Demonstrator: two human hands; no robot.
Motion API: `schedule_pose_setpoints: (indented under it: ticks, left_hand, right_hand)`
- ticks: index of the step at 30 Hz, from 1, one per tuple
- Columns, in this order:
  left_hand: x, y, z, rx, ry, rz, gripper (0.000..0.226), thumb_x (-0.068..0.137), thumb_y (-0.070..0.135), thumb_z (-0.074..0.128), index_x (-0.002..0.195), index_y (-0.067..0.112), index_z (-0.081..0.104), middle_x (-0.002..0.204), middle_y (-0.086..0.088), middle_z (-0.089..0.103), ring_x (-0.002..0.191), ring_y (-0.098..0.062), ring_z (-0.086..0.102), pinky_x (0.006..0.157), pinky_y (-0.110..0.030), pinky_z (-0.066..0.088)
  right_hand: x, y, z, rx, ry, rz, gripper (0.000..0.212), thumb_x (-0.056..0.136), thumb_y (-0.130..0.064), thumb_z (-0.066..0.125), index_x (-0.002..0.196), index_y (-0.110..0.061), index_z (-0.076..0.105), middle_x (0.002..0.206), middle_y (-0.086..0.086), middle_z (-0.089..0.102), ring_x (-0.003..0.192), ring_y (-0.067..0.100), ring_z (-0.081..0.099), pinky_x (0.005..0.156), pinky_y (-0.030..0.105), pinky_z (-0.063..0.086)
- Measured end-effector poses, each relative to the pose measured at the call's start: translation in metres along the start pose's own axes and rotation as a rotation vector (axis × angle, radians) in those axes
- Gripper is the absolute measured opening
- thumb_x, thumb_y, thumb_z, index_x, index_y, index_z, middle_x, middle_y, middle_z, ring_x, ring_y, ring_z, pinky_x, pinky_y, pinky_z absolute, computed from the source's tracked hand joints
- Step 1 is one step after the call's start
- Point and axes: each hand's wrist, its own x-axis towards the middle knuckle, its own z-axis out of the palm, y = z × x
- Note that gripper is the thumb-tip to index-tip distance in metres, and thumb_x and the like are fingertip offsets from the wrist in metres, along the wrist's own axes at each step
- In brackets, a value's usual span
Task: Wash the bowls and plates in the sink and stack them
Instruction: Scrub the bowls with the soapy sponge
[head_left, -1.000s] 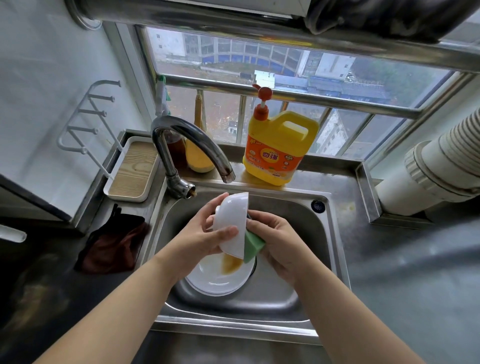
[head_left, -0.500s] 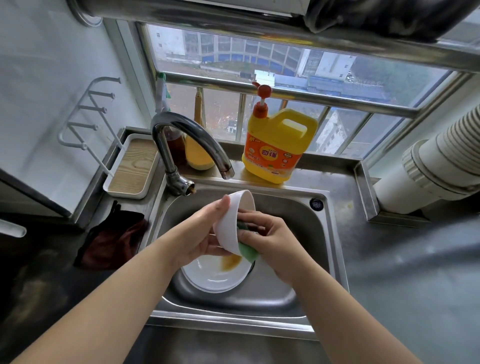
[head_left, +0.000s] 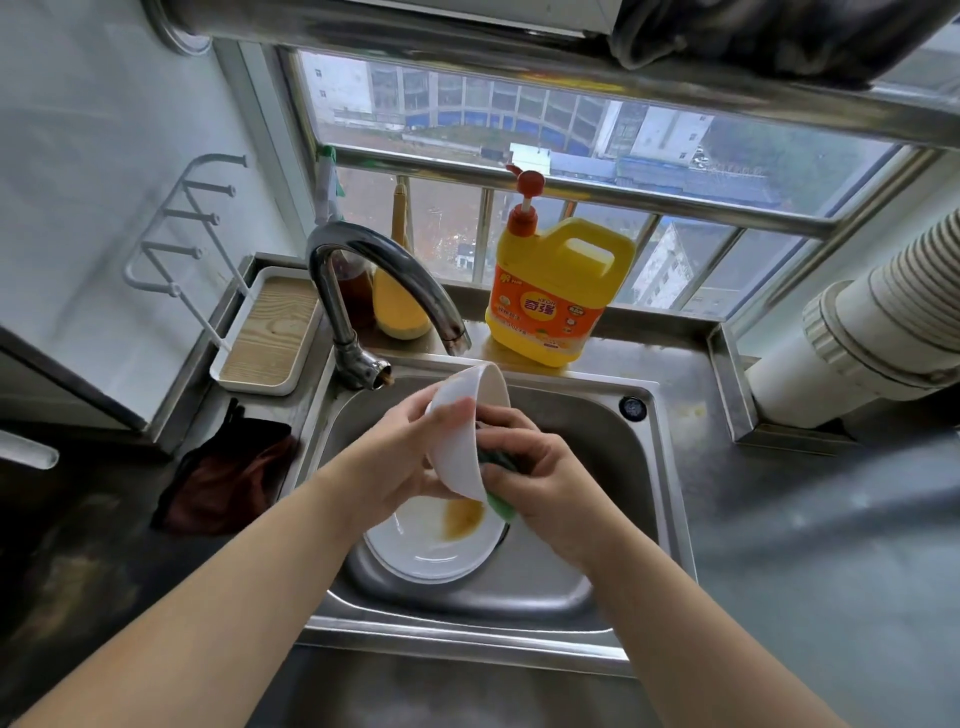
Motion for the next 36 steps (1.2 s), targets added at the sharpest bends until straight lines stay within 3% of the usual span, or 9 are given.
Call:
schedule_pose_setpoints:
  ticks: [4, 8, 10, 13, 21, 25, 28, 31, 36]
  left_hand:
    - [-0.001, 0.000, 0.002, 0.077, 0.006, -0.198, 0.072, 0.071, 0.061, 0.062, 0.127, 0.017, 0.054, 0.115, -0.020, 0.066, 0.096, -0.032, 0.068, 0.072, -0.044, 0.058]
    - [0.002, -0.008, -0.004, 0.025, -0.031, -0.171, 0.103, 0.048, 0.078, 0.071, 0.136, 0.030, 0.046, 0.125, -0.018, 0.061, 0.104, -0.036, 0.066, 0.075, -0.044, 0.057]
    - [0.001, -0.012, -0.007, -0.013, -0.048, -0.111, 0.102, 0.044, 0.069, 0.082, 0.135, 0.039, 0.045, 0.127, -0.015, 0.059, 0.107, -0.037, 0.065, 0.079, -0.046, 0.057]
    - [-0.001, -0.017, -0.007, -0.079, -0.008, 0.002, 0.106, 0.041, 0.048, 0.093, 0.135, 0.031, 0.048, 0.120, -0.014, 0.061, 0.109, -0.030, 0.064, 0.079, -0.044, 0.056]
    - [-0.003, -0.004, 0.001, -0.099, 0.004, -0.064, 0.081, 0.061, 0.057, 0.075, 0.127, 0.013, 0.056, 0.123, -0.026, 0.059, 0.099, -0.031, 0.066, 0.069, -0.039, 0.059]
    - [-0.002, -0.002, 0.001, -0.020, -0.013, -0.195, 0.088, 0.066, 0.070, 0.063, 0.134, 0.017, 0.049, 0.120, -0.024, 0.063, 0.105, -0.037, 0.064, 0.076, -0.040, 0.060]
    - [-0.002, -0.005, 0.003, -0.002, 0.012, -0.141, 0.109, 0.048, 0.080, 0.068, 0.139, 0.028, 0.042, 0.125, -0.020, 0.060, 0.105, -0.034, 0.066, 0.074, -0.040, 0.059]
    - [-0.005, -0.009, 0.002, -0.013, 0.052, 0.023, 0.110, 0.038, 0.065, 0.086, 0.137, 0.045, 0.042, 0.127, -0.007, 0.056, 0.106, -0.026, 0.066, 0.078, -0.043, 0.057]
    - [-0.011, -0.006, 0.005, 0.026, 0.058, 0.084, 0.099, 0.040, 0.049, 0.092, 0.130, 0.044, 0.051, 0.122, -0.016, 0.057, 0.104, -0.033, 0.064, 0.077, -0.045, 0.056]
  right_hand:
    - [-0.001, 0.000, -0.004, -0.111, 0.016, 0.057, 0.028, 0.079, -0.001, 0.070, 0.097, -0.022, 0.075, 0.124, -0.001, 0.058, 0.115, 0.018, 0.057, 0.100, 0.042, 0.047]
    - [0.002, -0.007, -0.006, 0.117, 0.085, 0.185, 0.028, 0.086, -0.002, 0.064, 0.104, -0.022, 0.072, 0.110, 0.012, 0.069, 0.101, 0.026, 0.065, 0.089, 0.038, 0.054]
    - [0.004, -0.013, -0.008, 0.241, 0.085, 0.223, 0.026, 0.086, -0.007, 0.062, 0.110, -0.012, 0.069, 0.105, 0.015, 0.069, 0.093, 0.025, 0.066, 0.082, 0.035, 0.056]
    - [0.003, -0.019, -0.009, 0.322, 0.055, 0.232, 0.033, 0.079, -0.017, 0.063, 0.111, -0.008, 0.067, 0.099, 0.014, 0.069, 0.086, 0.021, 0.065, 0.073, 0.030, 0.057]
    - [-0.002, -0.008, -0.003, -0.080, -0.004, -0.041, 0.031, 0.075, 0.002, 0.067, 0.089, -0.025, 0.075, 0.128, -0.003, 0.054, 0.121, 0.016, 0.052, 0.104, 0.044, 0.044]
    - [-0.004, -0.013, -0.003, -0.068, 0.062, 0.023, 0.032, 0.078, -0.001, 0.070, 0.088, -0.030, 0.076, 0.122, -0.006, 0.060, 0.115, 0.018, 0.057, 0.098, 0.039, 0.049]
    - [-0.005, -0.019, -0.002, 0.175, 0.097, 0.142, 0.025, 0.084, 0.000, 0.064, 0.099, -0.019, 0.072, 0.103, 0.006, 0.071, 0.093, 0.020, 0.067, 0.081, 0.030, 0.056]
    - [-0.005, -0.022, -0.001, 0.343, 0.087, 0.202, 0.030, 0.077, -0.014, 0.064, 0.106, -0.009, 0.068, 0.097, 0.012, 0.071, 0.085, 0.020, 0.066, 0.073, 0.028, 0.056]
    - [-0.007, -0.023, -0.001, 0.263, 0.031, 0.171, 0.031, 0.076, -0.020, 0.068, 0.106, -0.010, 0.069, 0.105, 0.016, 0.069, 0.093, 0.027, 0.065, 0.084, 0.038, 0.054]
